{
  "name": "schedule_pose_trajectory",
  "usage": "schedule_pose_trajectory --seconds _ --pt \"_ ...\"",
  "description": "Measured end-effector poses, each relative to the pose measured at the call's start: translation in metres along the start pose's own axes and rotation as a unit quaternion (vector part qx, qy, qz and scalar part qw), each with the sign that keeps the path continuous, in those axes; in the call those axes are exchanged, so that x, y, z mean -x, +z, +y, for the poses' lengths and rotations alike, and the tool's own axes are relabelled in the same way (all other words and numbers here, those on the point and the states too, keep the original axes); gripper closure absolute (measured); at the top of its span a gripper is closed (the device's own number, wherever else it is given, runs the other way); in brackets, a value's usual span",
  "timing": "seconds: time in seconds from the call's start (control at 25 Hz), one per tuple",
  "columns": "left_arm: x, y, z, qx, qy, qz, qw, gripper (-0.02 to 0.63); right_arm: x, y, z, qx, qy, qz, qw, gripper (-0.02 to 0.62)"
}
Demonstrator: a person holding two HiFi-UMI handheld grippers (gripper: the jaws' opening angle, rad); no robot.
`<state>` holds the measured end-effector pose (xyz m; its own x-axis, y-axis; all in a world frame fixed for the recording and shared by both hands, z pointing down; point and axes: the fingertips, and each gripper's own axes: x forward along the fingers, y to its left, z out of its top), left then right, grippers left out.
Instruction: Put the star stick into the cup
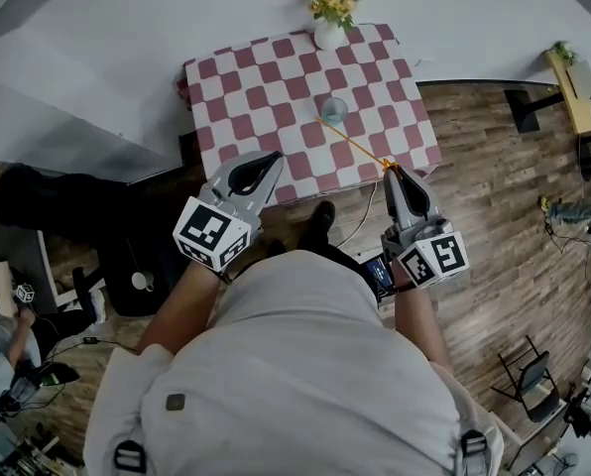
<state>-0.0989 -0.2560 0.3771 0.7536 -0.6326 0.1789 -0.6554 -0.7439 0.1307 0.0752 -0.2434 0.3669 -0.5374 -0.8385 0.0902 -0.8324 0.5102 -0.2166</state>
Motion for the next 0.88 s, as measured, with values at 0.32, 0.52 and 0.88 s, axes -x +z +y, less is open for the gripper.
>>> schedule_pose_trajectory --seconds 0.32,0.52,0.88 --pt "-0.055 -0.01 0.023 0.018 0.011 0.018 0.9996 0.602 -0.033 -0.007 -0.059 -0.007 0.003 0.026 1.0 0.566" --pt "-0.086 -0.024 0.037 0.028 0.015 0.039 0.9987 0.601 -0.052 -0.023 -0.092 -0.014 0.006 0.052 0.999 0.566" --pt "-0.132 -0.054 0.056 0.056 0.02 0.072 0.9956 0.601 -0.084 -0.065 -0.137 -0.018 0.016 0.102 0.995 0.566"
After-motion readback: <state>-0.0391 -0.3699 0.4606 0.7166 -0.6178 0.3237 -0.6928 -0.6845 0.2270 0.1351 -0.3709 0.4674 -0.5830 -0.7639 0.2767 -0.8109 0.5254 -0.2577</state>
